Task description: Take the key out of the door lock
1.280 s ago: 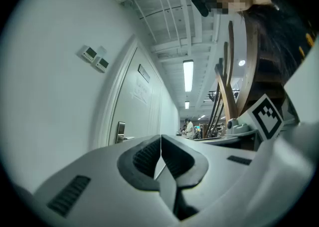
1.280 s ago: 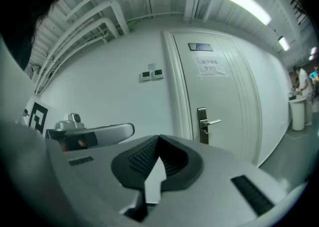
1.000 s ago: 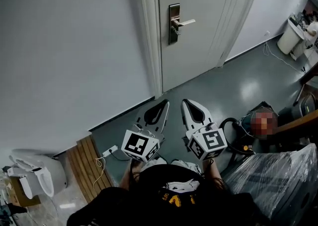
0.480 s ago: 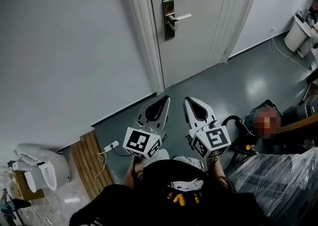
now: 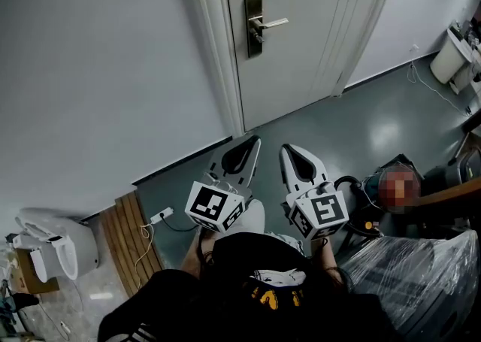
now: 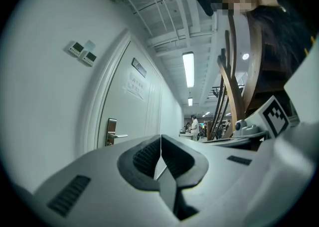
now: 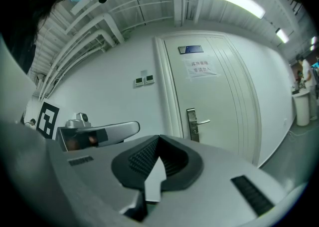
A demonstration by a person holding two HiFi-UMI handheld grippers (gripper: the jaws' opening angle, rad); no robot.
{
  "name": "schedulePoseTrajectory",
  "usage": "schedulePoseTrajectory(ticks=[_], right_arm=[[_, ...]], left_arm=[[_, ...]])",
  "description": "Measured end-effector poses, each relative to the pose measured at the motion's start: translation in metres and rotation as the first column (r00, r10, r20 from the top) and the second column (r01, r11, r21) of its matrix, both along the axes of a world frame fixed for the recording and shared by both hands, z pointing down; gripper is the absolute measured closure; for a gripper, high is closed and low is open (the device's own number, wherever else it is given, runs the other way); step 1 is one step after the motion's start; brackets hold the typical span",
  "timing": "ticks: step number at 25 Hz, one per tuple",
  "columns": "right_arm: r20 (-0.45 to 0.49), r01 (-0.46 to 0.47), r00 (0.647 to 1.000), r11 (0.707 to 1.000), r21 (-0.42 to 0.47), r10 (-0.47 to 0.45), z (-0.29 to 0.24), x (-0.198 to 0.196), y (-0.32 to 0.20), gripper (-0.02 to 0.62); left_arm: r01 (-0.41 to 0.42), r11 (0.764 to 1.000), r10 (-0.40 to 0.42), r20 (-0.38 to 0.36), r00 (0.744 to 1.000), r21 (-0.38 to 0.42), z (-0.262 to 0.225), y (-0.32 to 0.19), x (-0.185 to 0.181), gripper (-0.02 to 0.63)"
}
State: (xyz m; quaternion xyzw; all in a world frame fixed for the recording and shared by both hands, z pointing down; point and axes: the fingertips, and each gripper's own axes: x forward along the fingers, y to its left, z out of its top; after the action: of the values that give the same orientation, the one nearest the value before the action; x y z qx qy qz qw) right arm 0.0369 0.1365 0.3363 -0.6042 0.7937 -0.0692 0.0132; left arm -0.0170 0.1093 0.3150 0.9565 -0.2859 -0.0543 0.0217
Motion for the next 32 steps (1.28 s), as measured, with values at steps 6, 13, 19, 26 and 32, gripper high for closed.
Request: schedulePoseTrajectory(ticks=[6,13,19,26,32], right_arm=[[0.029,-0.004,1.0,1.0,-0.009,0.005,0.007,0.008,-0.03,0.592],[0.006,-0.019,1.0,0.999,-0.043,0.019,0.027,0.016,-0.095,0.592],[-0.002,-0.034,0.999,0.997,-0.071,0.034,0.032,0.028,-0.176,0.592],[-0.021,-0.043,0.999,0.993,-0.107,0.041,0.044,0.035,-0.259,0.592],[-0.023,-0.062,0.998,0.991,-0.121,0.059,0.051,0.039,-0.306,0.592]], left_arm=[[0.017,0.999,-0.02,0.079,0.997,0.031,0.008,-0.019,0.0,0.597],[0.019,0.999,-0.023,0.08,0.997,0.05,0.02,-0.095,0.004,0.597],[-0.014,0.999,0.012,0.069,0.998,0.032,0.024,-0.174,0.023,0.597],[-0.043,0.999,0.044,0.05,0.998,-0.008,0.034,-0.258,0.038,0.597],[-0.06,0.998,0.061,0.05,0.997,-0.011,0.038,-0.301,0.04,0.597]])
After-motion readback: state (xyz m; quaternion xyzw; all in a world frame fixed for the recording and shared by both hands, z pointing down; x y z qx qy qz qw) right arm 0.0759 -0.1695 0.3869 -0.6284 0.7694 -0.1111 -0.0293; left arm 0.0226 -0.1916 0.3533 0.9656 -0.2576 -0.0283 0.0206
